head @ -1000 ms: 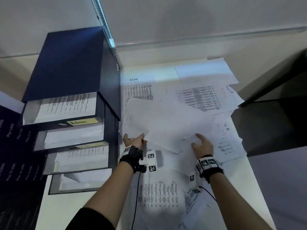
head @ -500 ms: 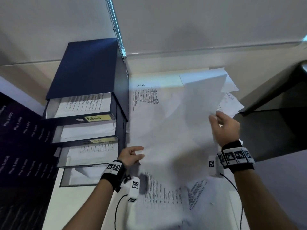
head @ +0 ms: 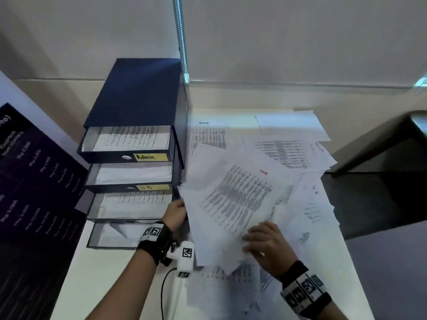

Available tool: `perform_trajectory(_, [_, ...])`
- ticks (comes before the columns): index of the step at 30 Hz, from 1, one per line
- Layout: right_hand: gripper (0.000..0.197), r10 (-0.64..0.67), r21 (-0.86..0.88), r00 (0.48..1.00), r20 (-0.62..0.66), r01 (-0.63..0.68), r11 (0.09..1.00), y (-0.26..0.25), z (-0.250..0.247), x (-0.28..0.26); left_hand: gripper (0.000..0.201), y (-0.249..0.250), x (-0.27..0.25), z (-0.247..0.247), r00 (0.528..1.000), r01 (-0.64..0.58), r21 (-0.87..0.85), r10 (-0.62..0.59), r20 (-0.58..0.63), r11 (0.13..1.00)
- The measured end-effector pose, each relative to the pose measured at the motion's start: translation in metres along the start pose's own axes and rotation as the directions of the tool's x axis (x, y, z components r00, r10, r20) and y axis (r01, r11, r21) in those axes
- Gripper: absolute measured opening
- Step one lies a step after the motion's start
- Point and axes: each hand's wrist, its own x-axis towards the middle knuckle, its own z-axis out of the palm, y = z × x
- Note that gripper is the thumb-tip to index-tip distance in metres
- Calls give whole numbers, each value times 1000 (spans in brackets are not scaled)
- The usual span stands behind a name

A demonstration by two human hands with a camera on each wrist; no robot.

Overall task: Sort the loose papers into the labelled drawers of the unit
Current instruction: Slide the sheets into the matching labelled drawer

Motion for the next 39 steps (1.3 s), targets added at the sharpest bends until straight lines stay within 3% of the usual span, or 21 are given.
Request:
perform_trajectory(5, [16,-48,-51,953,298,66,997,-10,44,-41,20,5,-3,-1,993,118,-191,-113,36,974])
perform_trajectory(9, [26,187,-225,868,461,-89,970,6,53,-40,34,8,-13,4,991,-127,107,131,-32,986])
perform_trajectory(12, [26,281,-224,792,542,-187,957,14,44,-39,29,27,-26,7,944,-299,141,314,-102,944])
perform_trajectory(14, [18,302,-158,843,445,-258,953,17,32,-40,28,42,-34,6,903,-392,118,406,-142,912])
perform_trajectory(15, [15,386,-113,874,296,-369,922,23,24,-41,28,49,-37,5,882,-430,122,445,-155,894])
perform_trajectory(16, [16,525,-77,846,91,-520,851,34,17,-43,28,55,-39,3,865,-458,126,474,-162,880])
perform_trajectory(17, [25,693,-34,714,-103,-699,715,48,8,-45,29,59,-39,2,857,-472,123,487,-168,873])
perform_trajectory(18, [43,854,45,486,-188,-864,502,64,-1,-49,29,61,-38,1,854,-474,123,489,-176,872])
perform_trajectory(19, [66,965,132,222,-141,-962,240,78,-9,-51,29,62,-38,1,853,-474,122,490,-180,872])
perform_trajectory(20, [86,999,200,6,-40,-980,14,90,-12,-53,29,63,-39,2,856,-469,119,483,-181,875])
perform_trajectory(21, [97,991,253,-108,79,-959,-124,98,-13,-52,30,61,-40,4,869,-453,99,464,-172,886])
perform_trajectory(22, [101,978,293,-120,168,-942,-166,101,-15,-48,30,60,-41,7,887,-432,58,435,-156,900])
perform_trajectory(24, [103,977,319,-29,212,-943,-98,109,-9,-36,31,58,-41,16,919,-379,-9,376,-123,925])
perform_trajectory(27, [124,992,281,52,119,-960,17,120,1,-14,34,49,-32,23,945,-317,54,320,-64,947])
perform_trajectory(28, [119,993,216,86,78,-974,68,124,5,-8,35,45,-27,24,950,-305,93,310,-40,948])
perform_trajectory(29, [103,989,109,145,37,-984,140,126,5,-1,36,42,-24,26,953,-298,126,303,-17,946])
perform_trajectory(31, [71,940,-94,339,-38,-938,335,129,5,11,38,36,-19,29,959,-280,163,283,1,946])
perform_trajectory(34, [46,808,-178,586,53,-791,585,126,5,32,40,30,-17,34,972,-232,167,233,11,958])
perform_trajectory(35, [35,789,-128,602,122,-778,614,122,3,39,41,30,-18,34,975,-222,167,223,17,960])
perform_trajectory(37, [34,803,72,555,218,-830,553,115,-4,53,40,34,-20,36,972,-236,175,235,29,956])
perform_trajectory(39, [37,830,264,535,155,-832,487,110,-21,67,39,45,-23,37,952,-307,162,305,36,938])
